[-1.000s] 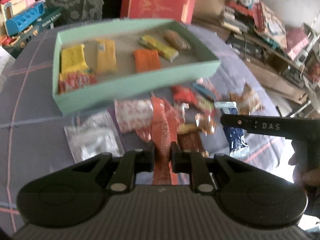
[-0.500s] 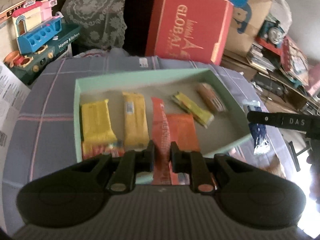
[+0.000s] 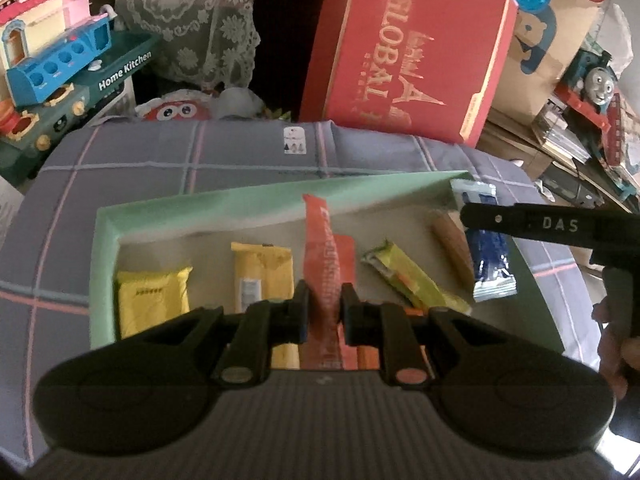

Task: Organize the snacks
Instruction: 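Place the red strip pack in the box with the left tool while the right tool places the blue packet, then grasp the red foil candy with the left tool while the right tool grasps the cracker bag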

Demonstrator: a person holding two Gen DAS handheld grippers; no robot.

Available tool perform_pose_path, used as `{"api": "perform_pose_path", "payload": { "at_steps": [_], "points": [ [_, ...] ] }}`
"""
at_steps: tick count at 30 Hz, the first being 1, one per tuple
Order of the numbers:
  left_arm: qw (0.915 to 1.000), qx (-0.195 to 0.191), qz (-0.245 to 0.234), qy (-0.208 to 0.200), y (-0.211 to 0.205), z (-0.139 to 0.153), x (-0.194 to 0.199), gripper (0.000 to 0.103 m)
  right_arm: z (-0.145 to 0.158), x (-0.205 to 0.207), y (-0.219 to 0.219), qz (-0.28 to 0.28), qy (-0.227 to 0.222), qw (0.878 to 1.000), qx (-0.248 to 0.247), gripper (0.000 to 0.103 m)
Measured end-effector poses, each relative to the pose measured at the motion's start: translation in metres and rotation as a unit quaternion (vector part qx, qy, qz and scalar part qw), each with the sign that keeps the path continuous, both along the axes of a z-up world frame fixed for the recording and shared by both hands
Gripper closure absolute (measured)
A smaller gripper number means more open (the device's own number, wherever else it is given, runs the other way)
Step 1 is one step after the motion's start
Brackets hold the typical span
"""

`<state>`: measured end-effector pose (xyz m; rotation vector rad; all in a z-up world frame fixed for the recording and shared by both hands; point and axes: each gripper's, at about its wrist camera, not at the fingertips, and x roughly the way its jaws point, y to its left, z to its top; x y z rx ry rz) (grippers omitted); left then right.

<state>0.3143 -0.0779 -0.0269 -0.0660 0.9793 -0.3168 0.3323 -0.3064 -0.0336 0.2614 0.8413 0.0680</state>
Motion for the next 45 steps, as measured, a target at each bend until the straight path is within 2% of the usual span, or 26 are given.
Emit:
{"api": "perform_pose_path", "payload": {
  "at_steps": [1,2,3,4,5,7,12,24,31,35,45],
  "points": [
    [1.0,0.002,0.005,-0.004,-0.001,-0.001,0.003,0.083,-0.002,0.004,0.001,0.0,-0.002,1.0,0.002,0.055],
    [0.9998,0.006,0.016,-0.009,-0.001,-0.002,0.005,0.065,-0.002,0.006,0.002,-0.001,-0.006,1.0,0.006,0.049],
    [0.9996,0.009,0.025,-0.011,-0.002,-0.002,0.006,0.049,-0.002,0.007,0.002,-0.003,-0.011,1.0,0.01,0.031],
    [0.9992,0.013,0.036,-0.015,-0.001,-0.003,0.006,0.021,-0.002,0.006,0.002,-0.007,-0.017,1.0,0.011,0.018],
    [0.9985,0.02,0.046,-0.024,0.0,-0.002,0.004,0.012,-0.001,0.003,0.003,-0.01,-0.023,1.0,0.012,0.015],
    [0.9978,0.032,0.046,-0.033,-0.001,-0.002,0.0,0.01,0.0,0.0,0.003,-0.009,-0.026,1.0,0.015,0.01],
    [0.9983,0.036,0.041,-0.017,-0.003,-0.003,-0.01,0.001,0.003,-0.014,0.002,-0.008,-0.025,1.0,-0.001,0.0],
    [0.9985,0.048,0.019,-0.019,-0.013,0.021,-0.062,0.0,0.022,-0.071,0.001,0.003,-0.021,1.0,0.004,0.0],
    [0.9987,0.046,0.008,-0.02,-0.013,0.031,-0.102,0.0,0.034,-0.122,-0.005,0.013,-0.032,0.999,0.001,0.0],
    [0.9988,0.046,-0.003,-0.016,-0.015,0.028,-0.127,0.0,0.034,-0.155,-0.009,0.018,-0.048,0.999,-0.02,0.0],
    [0.9966,0.069,-0.042,0.017,-0.036,-0.001,-0.168,0.0,0.007,-0.204,-0.057,-0.038,0.019,0.999,0.006,0.0]
  ]
}}
